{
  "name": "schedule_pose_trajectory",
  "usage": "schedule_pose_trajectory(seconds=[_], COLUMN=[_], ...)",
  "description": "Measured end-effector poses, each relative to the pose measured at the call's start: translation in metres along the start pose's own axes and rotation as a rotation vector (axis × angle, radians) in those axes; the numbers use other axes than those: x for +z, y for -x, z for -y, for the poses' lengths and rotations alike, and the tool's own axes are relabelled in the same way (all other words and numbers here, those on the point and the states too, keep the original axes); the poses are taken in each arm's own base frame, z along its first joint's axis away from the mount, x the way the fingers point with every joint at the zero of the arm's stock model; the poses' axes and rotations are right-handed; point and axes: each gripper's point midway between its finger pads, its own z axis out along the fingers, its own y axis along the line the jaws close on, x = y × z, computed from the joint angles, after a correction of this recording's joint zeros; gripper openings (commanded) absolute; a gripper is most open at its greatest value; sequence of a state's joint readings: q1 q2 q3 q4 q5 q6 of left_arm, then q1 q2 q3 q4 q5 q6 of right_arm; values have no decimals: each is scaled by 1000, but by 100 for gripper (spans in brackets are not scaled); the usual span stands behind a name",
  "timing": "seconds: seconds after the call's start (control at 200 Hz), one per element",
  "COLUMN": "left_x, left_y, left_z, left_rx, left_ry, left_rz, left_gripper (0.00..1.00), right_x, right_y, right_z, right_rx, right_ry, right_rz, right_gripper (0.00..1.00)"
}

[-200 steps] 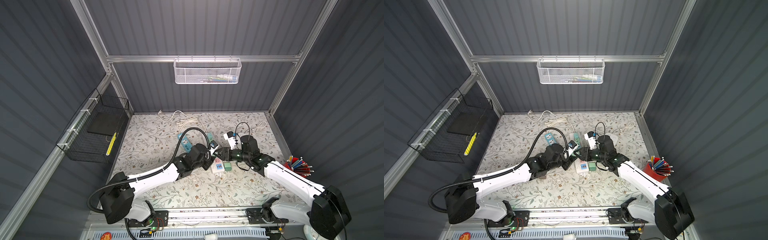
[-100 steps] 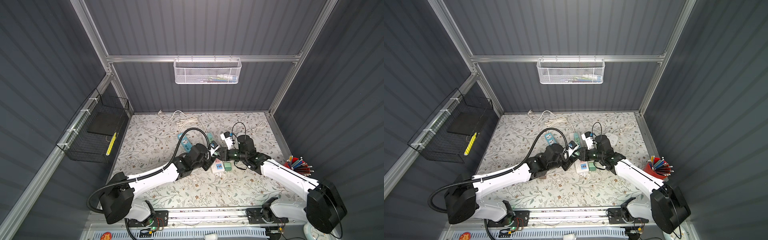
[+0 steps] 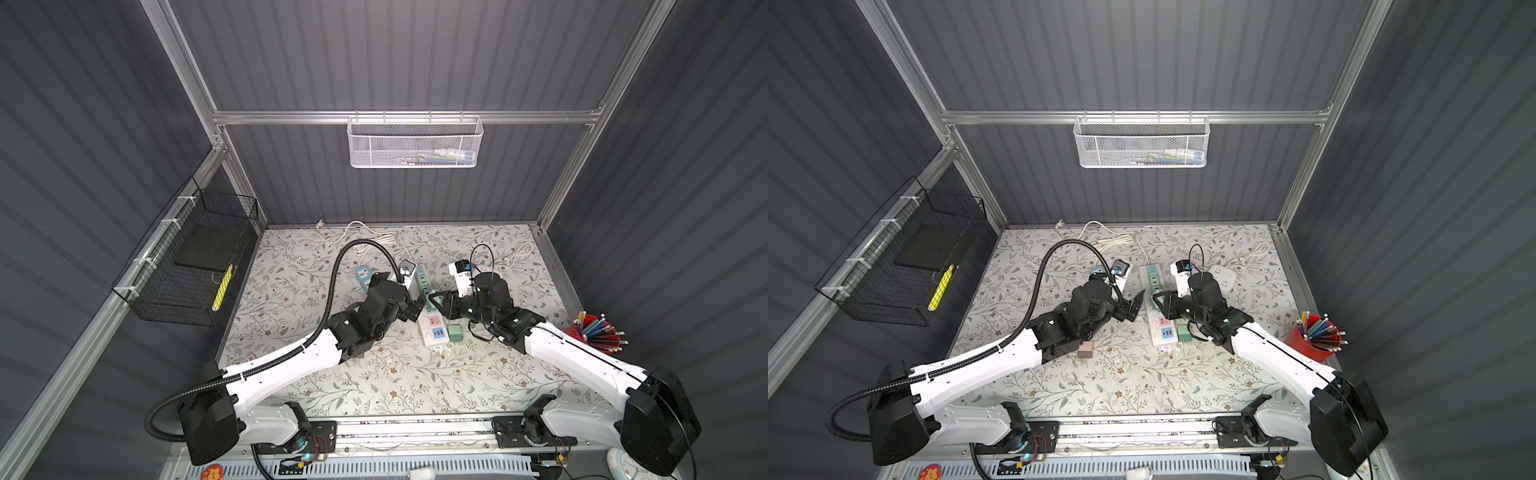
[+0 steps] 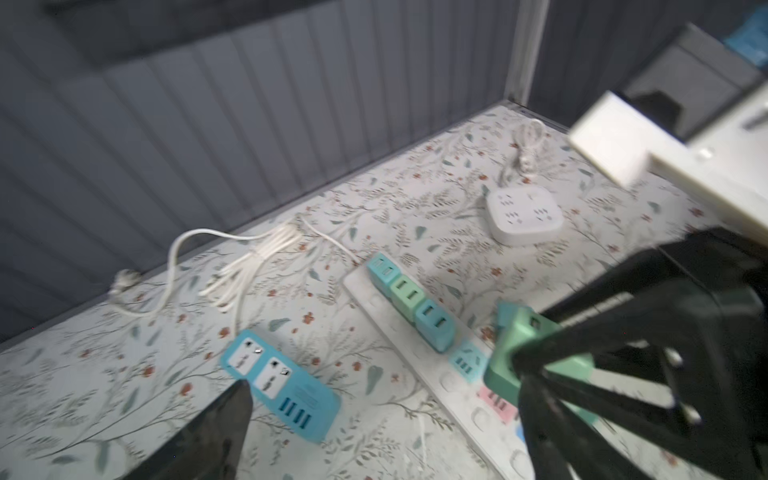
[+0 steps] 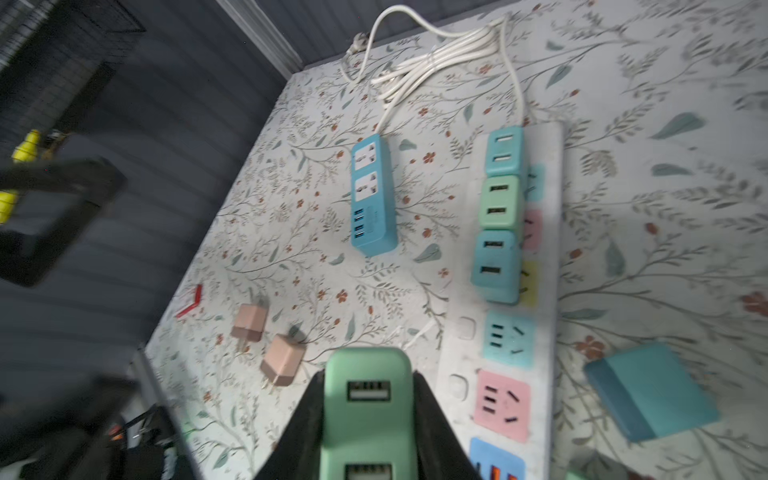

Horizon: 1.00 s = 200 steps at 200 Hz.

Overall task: Insert the plug
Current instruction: 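Open the left gripper and withdraw while right gripper carries adapter over strip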

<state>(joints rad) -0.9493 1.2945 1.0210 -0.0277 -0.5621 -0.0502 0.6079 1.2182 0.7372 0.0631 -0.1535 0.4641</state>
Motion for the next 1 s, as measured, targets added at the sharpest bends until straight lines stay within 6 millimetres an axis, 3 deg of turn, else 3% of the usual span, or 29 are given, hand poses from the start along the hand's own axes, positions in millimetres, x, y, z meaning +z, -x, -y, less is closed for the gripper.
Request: schedule_pose_trajectory(seconds=[0.055,0.145,0.27,0.385,0.47,0.73,1.001], left_x=[4,19,45,63,67,66,67], left_y=[9,15,-15,-58,-76,-74,-72], left_z=[-17,-62,-106,-93,-81,-64,-57], left_rx=[-48,-153,-264,-276,-284,-345,-363], left_ry=[50,145,240,205,164,75,35], left_rz=[10,8,-87,-230,-297,-306,-306], left_gripper=[100,100,100,100,100,100,100], right_x=[5,13,26,37,42,52,59], right_y=[0,-1,-7,-18,-26,-53,-50], right_z=[6,19,36,48,53,65,68], right_rx=[-35,-88,-135,-160,-167,-171,-166], right_ry=[-51,-140,-230,-277,-290,-305,-303], right_rz=[17,46,55,37,29,8,74], right_gripper=[22,22,23,23,22,22,22])
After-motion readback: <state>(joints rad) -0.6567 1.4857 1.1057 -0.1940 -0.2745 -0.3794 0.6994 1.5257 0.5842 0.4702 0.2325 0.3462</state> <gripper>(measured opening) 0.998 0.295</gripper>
